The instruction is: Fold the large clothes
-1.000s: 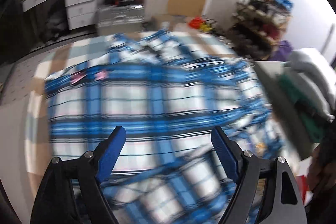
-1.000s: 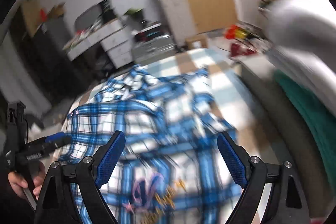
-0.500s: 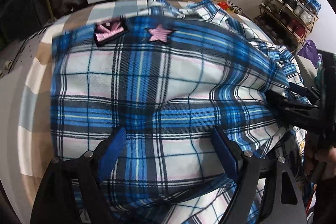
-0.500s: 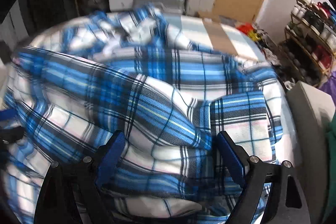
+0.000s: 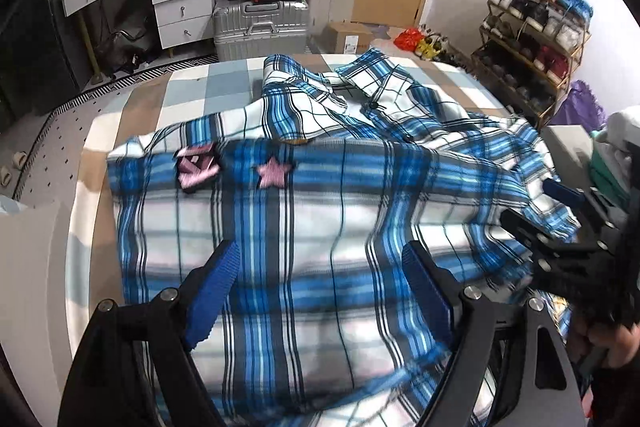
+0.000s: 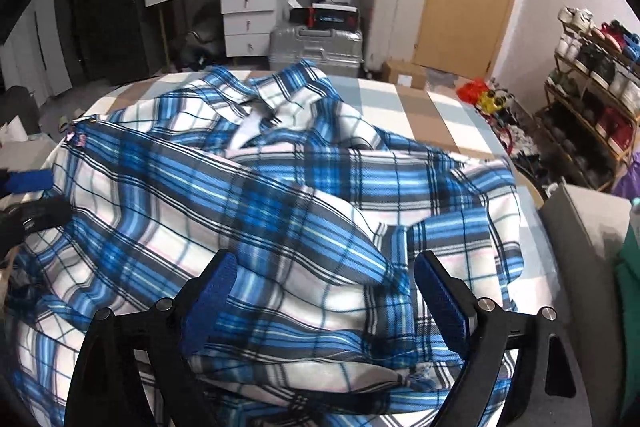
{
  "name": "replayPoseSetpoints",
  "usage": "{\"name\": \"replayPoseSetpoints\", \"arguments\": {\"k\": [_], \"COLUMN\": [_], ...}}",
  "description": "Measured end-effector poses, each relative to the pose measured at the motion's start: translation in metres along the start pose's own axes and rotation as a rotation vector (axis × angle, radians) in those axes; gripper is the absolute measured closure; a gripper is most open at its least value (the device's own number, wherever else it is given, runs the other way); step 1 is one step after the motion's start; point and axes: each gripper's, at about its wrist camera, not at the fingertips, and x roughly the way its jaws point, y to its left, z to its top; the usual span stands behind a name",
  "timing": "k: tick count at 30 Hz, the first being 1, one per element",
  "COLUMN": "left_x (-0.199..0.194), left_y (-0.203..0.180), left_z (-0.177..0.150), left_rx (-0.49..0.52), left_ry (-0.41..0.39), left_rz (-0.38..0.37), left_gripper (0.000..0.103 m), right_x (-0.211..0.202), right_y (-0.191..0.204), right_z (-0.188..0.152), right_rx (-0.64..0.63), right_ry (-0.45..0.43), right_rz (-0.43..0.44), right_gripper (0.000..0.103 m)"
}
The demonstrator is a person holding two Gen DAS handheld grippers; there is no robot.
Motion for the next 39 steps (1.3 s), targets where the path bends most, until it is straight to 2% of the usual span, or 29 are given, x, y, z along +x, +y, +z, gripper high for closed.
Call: {"name": "replayPoseSetpoints", "arguments": {"k": [2,7,11,15,20,22,25,27,30,34,36,39], "left_x": [0.013,0.040,0.053,0.043,0.021,0.007,-0.015,-0.027,-0.031,-0.019,-0.011,0.013], "left_y": [0.003,0.018,0.018,0.015,0.013,0.016,0.023,0.025,0.024,0.033,0.037,0.050], "left_z": [0.006,0.008,-0.004,-0.014,-0.026,-0.027,-0.032,-0.040,-0.044,-0.046,-0.052,-0.059], "left_rx": [0.008,-0.057,-0.055,-0.063,-0.052,-0.075,-0.137,-0.142,-0.130,-0.130,-0.123,-0.149], "left_ry": [0.008,0.073,0.126,0.086,0.028,-0.005,-0.068,-0.090,-0.112,-0.075,-0.057,0.038], "left_rz": [0.032,0.011,0.045,0.062,0.116,0.146,0.172,0.201,0.259,0.285,0.335,0.296], "left_gripper": [0.023,0.023,0.023,0.023,0.023,0.023,0.023,0.023,0.023,0.023,0.023,0.023], "right_x": [-0.003,-0.005,0.013,0.050,0.055,0.045,0.019,0.008,0.004,0.029,0.045,0.049], "right_y": [0.006,0.015,0.018,0.016,0.008,0.008,0.013,0.018,0.031,0.046,0.047,0.037], "right_z": [0.005,0.011,0.014,0.006,0.006,0.009,0.012,0.012,0.007,-0.002,-0.010,-0.012], "right_rx": [-0.010,-0.018,-0.027,-0.039,-0.006,0.004,0.031,0.037,0.015,-0.055,-0.072,-0.032], "right_ry": [-0.018,-0.038,0.007,0.137,0.161,0.134,0.065,0.043,0.033,0.097,0.136,0.147], "right_rz": [-0.003,0.016,0.011,-0.035,-0.001,0.003,0.062,0.111,0.116,0.070,0.068,0.102], "right_gripper": [0.013,0.012,0.012,0.012,0.011,0.011,0.009,0.009,0.009,0.010,0.008,0.007]}}
